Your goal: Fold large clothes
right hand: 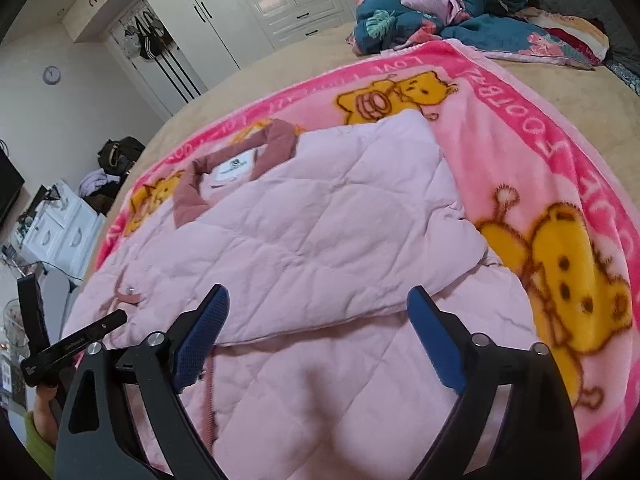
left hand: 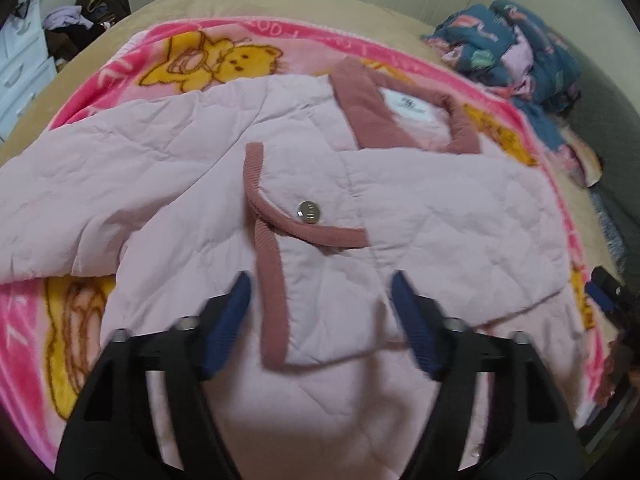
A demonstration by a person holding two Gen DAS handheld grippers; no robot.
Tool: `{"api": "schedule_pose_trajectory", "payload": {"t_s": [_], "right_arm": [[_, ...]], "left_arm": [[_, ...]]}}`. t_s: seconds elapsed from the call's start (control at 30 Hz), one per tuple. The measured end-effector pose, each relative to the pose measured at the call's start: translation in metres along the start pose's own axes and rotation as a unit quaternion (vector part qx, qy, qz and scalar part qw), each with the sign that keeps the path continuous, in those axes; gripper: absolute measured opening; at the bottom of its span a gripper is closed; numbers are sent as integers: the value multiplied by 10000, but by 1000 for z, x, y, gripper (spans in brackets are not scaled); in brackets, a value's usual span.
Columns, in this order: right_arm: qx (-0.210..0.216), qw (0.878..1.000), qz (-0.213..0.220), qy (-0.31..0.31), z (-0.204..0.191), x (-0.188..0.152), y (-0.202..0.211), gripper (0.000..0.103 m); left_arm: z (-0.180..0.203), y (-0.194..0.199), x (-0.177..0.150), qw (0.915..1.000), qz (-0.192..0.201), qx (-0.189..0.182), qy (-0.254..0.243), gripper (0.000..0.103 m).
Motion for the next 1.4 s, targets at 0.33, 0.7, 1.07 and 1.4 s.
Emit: {"api": "schedule_pose_trajectory", "payload": {"t_s": [0.33,0.7,1.07,1.4], "right_arm": [[-6,9997,248,12,-18,-4,29,99],[-33,9990,307,332,-56,2,35,99],[93,9963,398,762,-115,14,28,99],[433,9907,441,1211,-180,28,17,99]], "left_arm": [[-8,33,-6,9996,264,81,-1,94],[-35,54,-4,9985,455,252,188,94],[-70,78,8,9959,715,187,521,94],[-116,93,22,9897,892,312,1075,94]]}}
Point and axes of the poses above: each gripper's, at about its wrist camera, not at the fingertips, and y roughly against the way its jaws point, z to its right, x to its top, the point moved 3 cm from there along -y, roughly the way its jaws point, and after that the axes turned 14 degrees about y, right-handed, at the moved point
